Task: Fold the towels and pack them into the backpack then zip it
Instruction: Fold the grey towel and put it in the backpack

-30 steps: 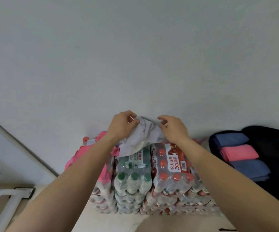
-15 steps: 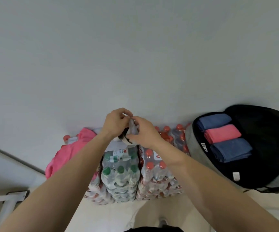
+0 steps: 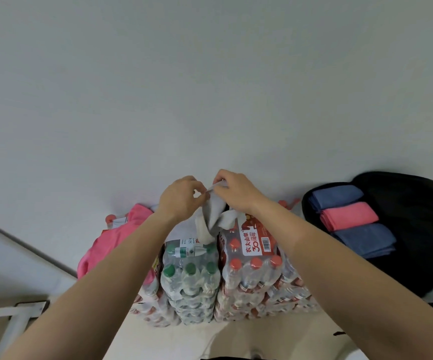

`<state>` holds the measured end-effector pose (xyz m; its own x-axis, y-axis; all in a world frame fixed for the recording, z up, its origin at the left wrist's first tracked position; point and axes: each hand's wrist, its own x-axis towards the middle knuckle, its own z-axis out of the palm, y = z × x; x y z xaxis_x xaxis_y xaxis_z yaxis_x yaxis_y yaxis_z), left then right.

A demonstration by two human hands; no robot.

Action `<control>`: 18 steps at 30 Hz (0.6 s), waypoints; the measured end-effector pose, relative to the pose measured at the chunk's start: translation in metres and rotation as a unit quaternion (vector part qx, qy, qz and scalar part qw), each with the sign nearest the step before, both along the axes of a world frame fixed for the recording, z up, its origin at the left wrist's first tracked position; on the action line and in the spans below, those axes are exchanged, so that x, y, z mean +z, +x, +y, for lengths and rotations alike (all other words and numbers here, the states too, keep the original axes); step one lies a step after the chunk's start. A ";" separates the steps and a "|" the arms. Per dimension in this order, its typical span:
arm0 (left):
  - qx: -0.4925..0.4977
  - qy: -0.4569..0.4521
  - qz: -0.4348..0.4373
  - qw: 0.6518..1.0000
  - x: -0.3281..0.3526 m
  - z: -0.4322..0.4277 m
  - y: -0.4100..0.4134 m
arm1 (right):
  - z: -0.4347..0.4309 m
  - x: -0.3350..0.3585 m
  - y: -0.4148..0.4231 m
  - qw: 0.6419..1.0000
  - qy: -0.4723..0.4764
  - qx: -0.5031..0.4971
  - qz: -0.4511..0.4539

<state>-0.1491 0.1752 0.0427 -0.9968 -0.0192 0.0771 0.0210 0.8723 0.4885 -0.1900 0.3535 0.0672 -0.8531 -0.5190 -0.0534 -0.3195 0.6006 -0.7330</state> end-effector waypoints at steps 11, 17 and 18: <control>0.052 0.156 0.063 0.984 0.033 0.000 -0.002 | 0.020 0.065 -0.035 0.989 0.012 -0.020 0.146; 0.042 0.098 0.090 0.990 0.045 -0.018 0.002 | 0.024 0.102 -0.053 0.968 -0.011 -0.087 0.236; 0.052 0.102 0.096 0.989 0.045 -0.023 0.004 | 0.026 0.106 -0.055 0.964 -0.010 -0.101 0.245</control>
